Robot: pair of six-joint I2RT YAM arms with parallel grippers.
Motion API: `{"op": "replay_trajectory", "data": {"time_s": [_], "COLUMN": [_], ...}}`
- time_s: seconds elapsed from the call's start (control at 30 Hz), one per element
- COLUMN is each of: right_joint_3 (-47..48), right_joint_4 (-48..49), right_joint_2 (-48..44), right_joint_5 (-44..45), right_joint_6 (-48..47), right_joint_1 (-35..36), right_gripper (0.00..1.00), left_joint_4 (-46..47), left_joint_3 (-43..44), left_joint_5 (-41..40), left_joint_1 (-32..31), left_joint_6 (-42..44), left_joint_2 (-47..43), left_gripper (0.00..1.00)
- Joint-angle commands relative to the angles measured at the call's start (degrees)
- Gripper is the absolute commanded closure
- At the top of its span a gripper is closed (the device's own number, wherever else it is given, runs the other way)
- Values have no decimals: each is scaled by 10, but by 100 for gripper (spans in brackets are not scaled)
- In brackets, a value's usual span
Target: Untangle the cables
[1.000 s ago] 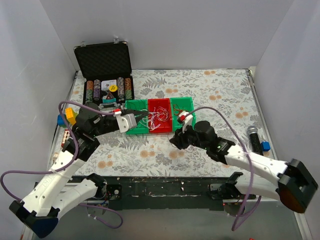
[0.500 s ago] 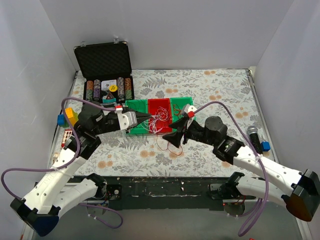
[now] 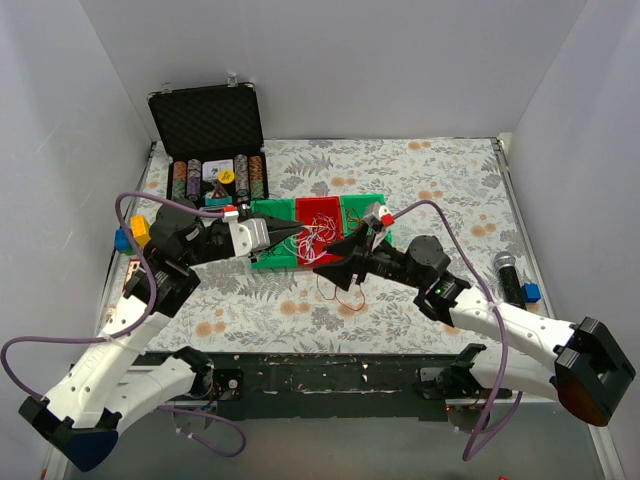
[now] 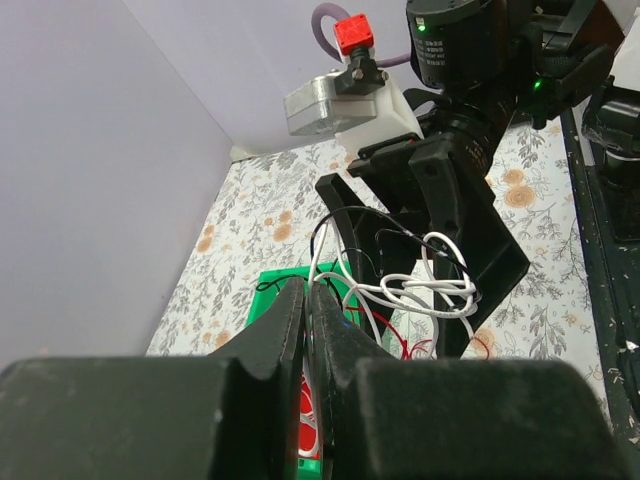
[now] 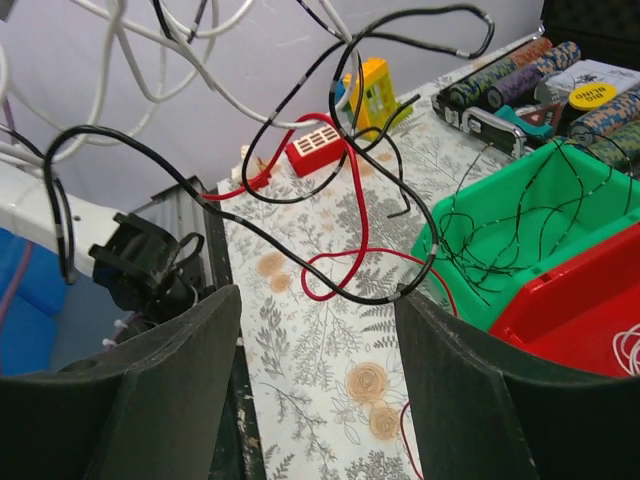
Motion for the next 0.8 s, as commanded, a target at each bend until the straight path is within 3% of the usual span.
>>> {"op": "replay_trajectory", "data": {"time_s": [0.0, 0.17, 0.4, 0.5, 0.67, 0.7, 0.77], "right_joint_3": [-20, -33, -31, -14, -18, -21, -30], "right_joint_4": [120, 177, 344, 376, 350, 338, 293], "right_joint_2": [-4, 18, 102, 131, 125, 116, 95], "right_joint_5": [-35, -51, -98, -123, -133, -131, -123], "right_joint_6": [63, 118, 230, 256, 252, 245, 222], "right_joint_1": [-16, -42, -71, -74, -83, -85, -90], "right_gripper": [29, 31, 45, 63, 94, 99, 99], "left_joint_4": [5, 7, 9, 9, 9, 11, 27], "left_joint_3": [18, 18, 37, 38, 47, 50, 54], "left_joint_5": [5, 11, 15, 12, 2, 0, -14], "left_joint_1": [-1, -1, -1, -1, -1, -1, -1], "left_joint_6": [2, 5, 5, 5, 13, 14, 10], "left_joint_2": [-8, -8, -2, -4, -5, -5, -5], "left_gripper": [100, 100, 100, 100, 100, 100, 100]}}
